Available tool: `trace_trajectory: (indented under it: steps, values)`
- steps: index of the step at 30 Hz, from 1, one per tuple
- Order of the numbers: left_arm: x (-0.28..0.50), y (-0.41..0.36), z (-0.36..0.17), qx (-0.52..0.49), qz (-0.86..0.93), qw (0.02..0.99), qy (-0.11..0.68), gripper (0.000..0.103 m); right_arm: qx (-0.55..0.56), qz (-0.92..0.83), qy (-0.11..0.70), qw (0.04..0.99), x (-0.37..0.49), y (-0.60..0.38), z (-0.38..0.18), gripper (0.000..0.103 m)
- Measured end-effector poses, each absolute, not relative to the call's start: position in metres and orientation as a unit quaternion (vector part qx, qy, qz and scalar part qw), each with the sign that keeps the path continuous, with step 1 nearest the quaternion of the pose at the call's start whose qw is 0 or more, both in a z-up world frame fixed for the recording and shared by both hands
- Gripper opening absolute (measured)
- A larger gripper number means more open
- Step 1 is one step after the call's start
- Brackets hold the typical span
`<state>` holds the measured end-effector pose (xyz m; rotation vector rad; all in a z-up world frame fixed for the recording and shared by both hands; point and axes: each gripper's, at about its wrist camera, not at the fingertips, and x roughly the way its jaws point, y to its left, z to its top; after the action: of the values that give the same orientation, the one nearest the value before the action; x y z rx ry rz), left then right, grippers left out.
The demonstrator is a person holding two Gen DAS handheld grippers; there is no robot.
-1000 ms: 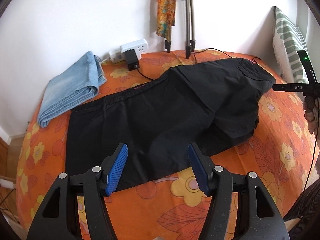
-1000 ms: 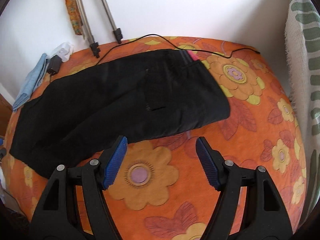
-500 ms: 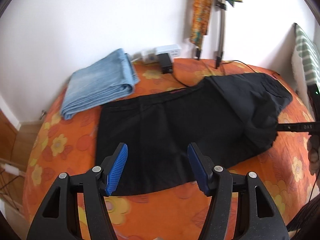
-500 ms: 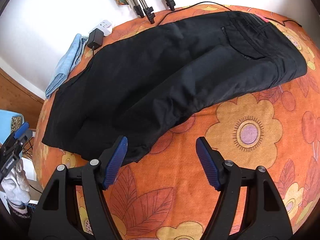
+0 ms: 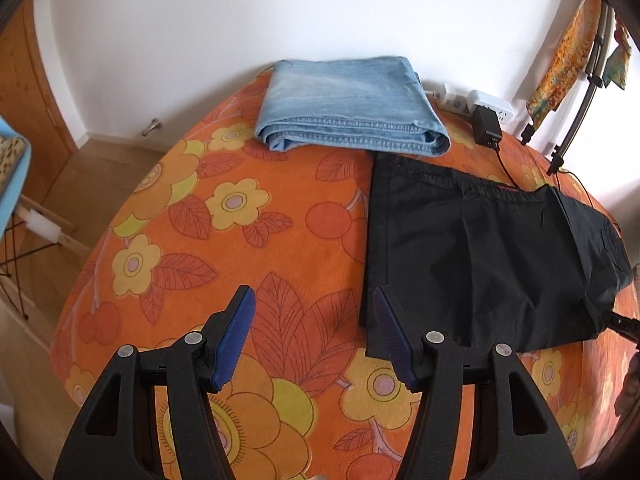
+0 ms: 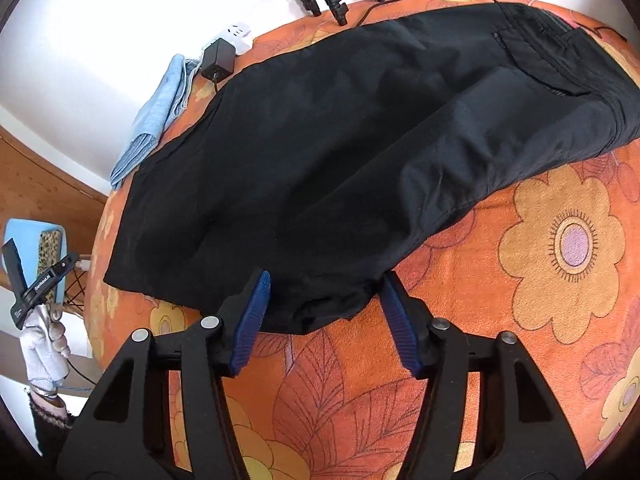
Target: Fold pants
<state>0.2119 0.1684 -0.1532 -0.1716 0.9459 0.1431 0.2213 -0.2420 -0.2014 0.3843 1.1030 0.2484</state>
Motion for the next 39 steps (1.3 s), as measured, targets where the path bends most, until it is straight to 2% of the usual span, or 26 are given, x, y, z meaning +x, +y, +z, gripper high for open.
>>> trace_trajectory:
  steps: [1,3,7,12,14,17,18,23,28,29,30,32,39]
  values:
    - [0.211,0.165,-0.154,-0.076,0.065,0.884,0.456,0.06,0.184,0.112,0.518,0.828,0.223,-0.243,-0.201,0.04]
    - [0.21,0.158,-0.152,-0.064,0.059,0.886,0.455,0.06,0.19,0.103,0.512,0.831,0.225,-0.245,-0.197,0.022]
    - [0.21,0.147,-0.143,-0.041,0.051,0.893,0.444,0.06,0.206,0.105,0.491,0.84,0.218,-0.249,-0.177,0.014]
    - [0.211,0.141,-0.143,-0.031,0.045,0.894,0.444,0.06,0.161,0.09,0.49,0.852,0.21,-0.246,-0.157,0.011]
    - [0.212,0.142,-0.146,-0.032,0.045,0.893,0.447,0.06,0.117,0.077,0.51,0.848,0.211,-0.238,-0.165,0.012]
    - [0.214,0.143,-0.152,-0.034,0.041,0.889,0.454,0.06,0.084,0.084,0.536,0.836,0.209,-0.231,-0.171,0.026]
    - [0.215,0.142,-0.154,-0.032,0.038,0.887,0.459,0.06,0.072,0.085,0.533,0.839,0.206,-0.23,-0.169,0.027]
    - [0.212,0.144,-0.167,-0.046,0.015,0.878,0.475,0.06,0.014,0.097,0.484,0.87,0.19,-0.219,-0.127,0.027]
    - [0.209,0.145,-0.181,-0.084,-0.006,0.863,0.499,0.06,-0.033,0.211,0.426,0.879,0.215,-0.166,-0.087,0.027]
    - [0.208,0.144,-0.181,-0.082,-0.006,0.863,0.498,0.06,-0.048,0.233,0.412,0.88,0.225,-0.149,-0.082,0.03]
    - [0.208,0.143,-0.18,-0.082,-0.007,0.864,0.498,0.06,-0.063,0.256,0.404,0.876,0.236,-0.132,-0.08,0.039]
    - [0.208,0.143,-0.179,-0.083,-0.007,0.865,0.495,0.06,-0.087,0.292,0.411,0.859,0.264,-0.094,-0.083,0.043]
    - [0.213,0.14,-0.181,-0.078,-0.007,0.863,0.499,0.06,-0.173,0.355,0.438,0.808,0.328,0.021,-0.119,0.043]
